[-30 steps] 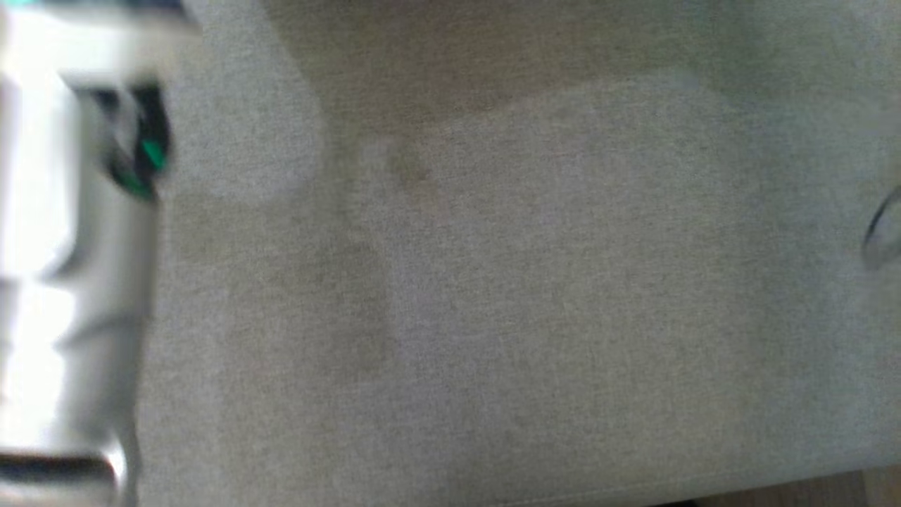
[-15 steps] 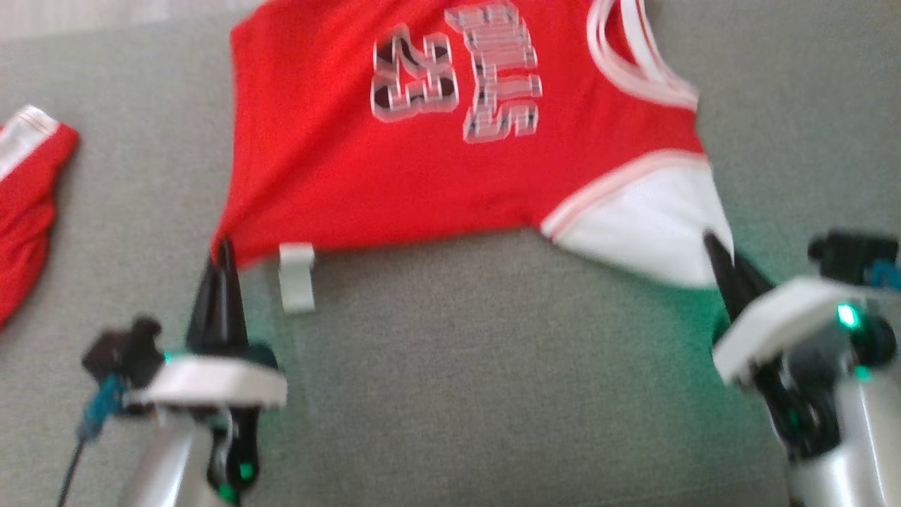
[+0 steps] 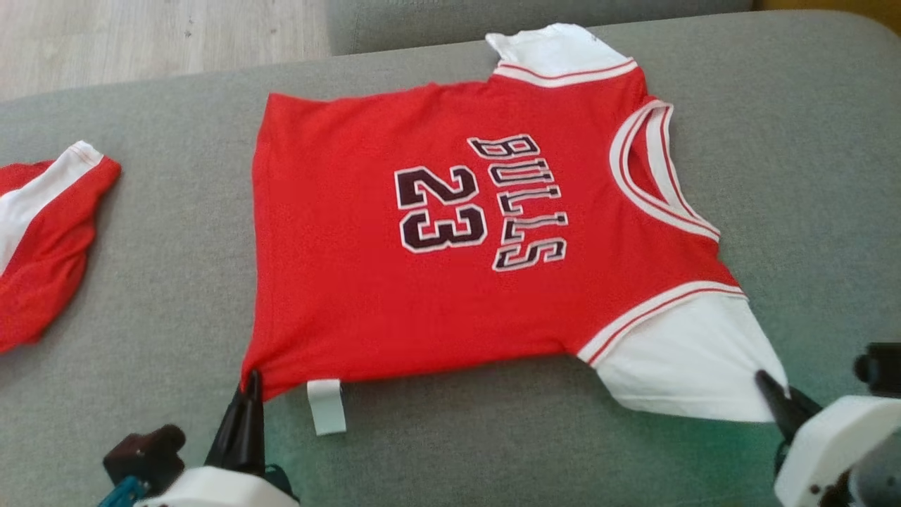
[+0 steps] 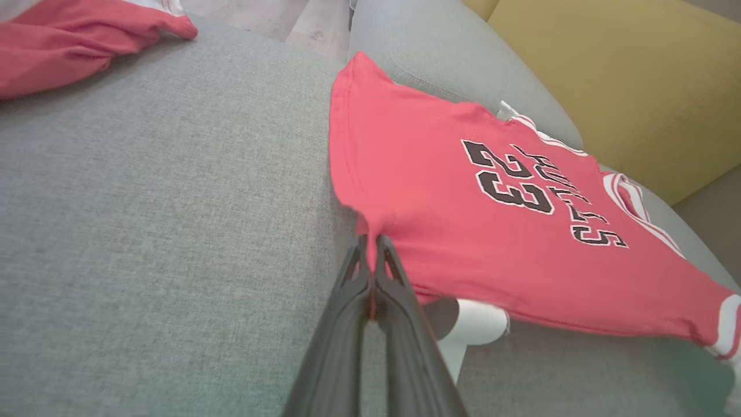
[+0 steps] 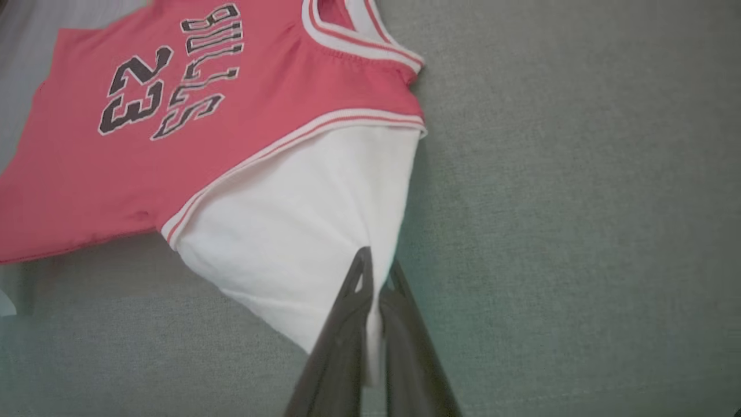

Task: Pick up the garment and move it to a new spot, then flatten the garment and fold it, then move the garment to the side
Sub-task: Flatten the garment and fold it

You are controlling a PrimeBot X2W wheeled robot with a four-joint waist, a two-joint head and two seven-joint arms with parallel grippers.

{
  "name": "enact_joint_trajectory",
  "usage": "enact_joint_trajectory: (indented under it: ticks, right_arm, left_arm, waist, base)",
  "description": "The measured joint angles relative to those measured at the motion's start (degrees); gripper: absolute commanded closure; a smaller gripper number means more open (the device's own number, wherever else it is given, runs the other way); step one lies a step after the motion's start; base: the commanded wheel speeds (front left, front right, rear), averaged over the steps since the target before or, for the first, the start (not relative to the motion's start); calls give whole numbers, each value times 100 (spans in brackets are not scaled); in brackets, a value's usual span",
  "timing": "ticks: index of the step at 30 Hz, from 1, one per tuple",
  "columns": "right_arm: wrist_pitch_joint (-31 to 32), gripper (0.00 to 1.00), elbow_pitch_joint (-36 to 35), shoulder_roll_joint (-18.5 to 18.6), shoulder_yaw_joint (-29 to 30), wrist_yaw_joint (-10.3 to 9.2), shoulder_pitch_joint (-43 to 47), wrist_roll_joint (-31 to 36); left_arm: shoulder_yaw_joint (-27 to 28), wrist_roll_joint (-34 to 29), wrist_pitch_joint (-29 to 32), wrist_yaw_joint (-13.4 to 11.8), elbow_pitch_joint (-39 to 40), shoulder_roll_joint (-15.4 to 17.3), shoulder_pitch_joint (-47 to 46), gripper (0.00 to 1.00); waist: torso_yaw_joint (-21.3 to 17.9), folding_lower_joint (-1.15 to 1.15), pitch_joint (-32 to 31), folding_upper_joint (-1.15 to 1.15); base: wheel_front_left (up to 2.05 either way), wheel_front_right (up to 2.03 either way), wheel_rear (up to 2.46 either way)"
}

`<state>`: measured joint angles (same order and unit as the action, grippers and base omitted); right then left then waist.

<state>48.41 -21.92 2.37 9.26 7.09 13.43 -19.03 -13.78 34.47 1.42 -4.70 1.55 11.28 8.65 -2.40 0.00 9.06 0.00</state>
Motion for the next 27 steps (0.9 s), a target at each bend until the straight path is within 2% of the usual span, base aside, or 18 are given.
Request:
enact_joint_trajectory:
  ticks: [2, 7, 11, 16, 20, 27]
  right_arm:
    - [-20, 100, -81, -4, 102, 0, 31, -14]
    - [-455, 100, -31, -5, 78, 0, -204, -104]
    - [-602, 100, 133, -4, -34, 0, -684, 183]
    - [-654, 100, 414, 10, -361, 0, -1561, 254]
    - [-972, 100, 683, 147, -583, 0, -2322, 232]
    - [-1455, 100, 1341, 286, -727, 0, -2943, 232]
  left_arm:
    - [-18, -20, 113, -118, 247, 74, 116, 100]
    - [-87, -23, 231, -170, 627, 69, 119, 100]
    - [-136, -29, 256, -244, 621, 1, -63, 100]
    - [-197, -207, 242, -375, 301, -202, -907, 100]
    - [-129, -336, -51, -492, -64, -330, -1447, 100]
    - [-107, -361, -506, -444, -765, -502, -1724, 100]
  waist:
    - [5, 0, -21, 0]
    - [11, 0, -13, 0]
    - [36, 0, 73, 0]
    - [72, 1, 307, 0]
    - [72, 2, 570, 0]
    - [80, 2, 984, 0]
  base:
    - [0, 0, 0]
    - [0, 0, 0]
    - [0, 0, 0]
    - [0, 0, 0]
    - [0, 0, 0]
    - [0, 0, 0]
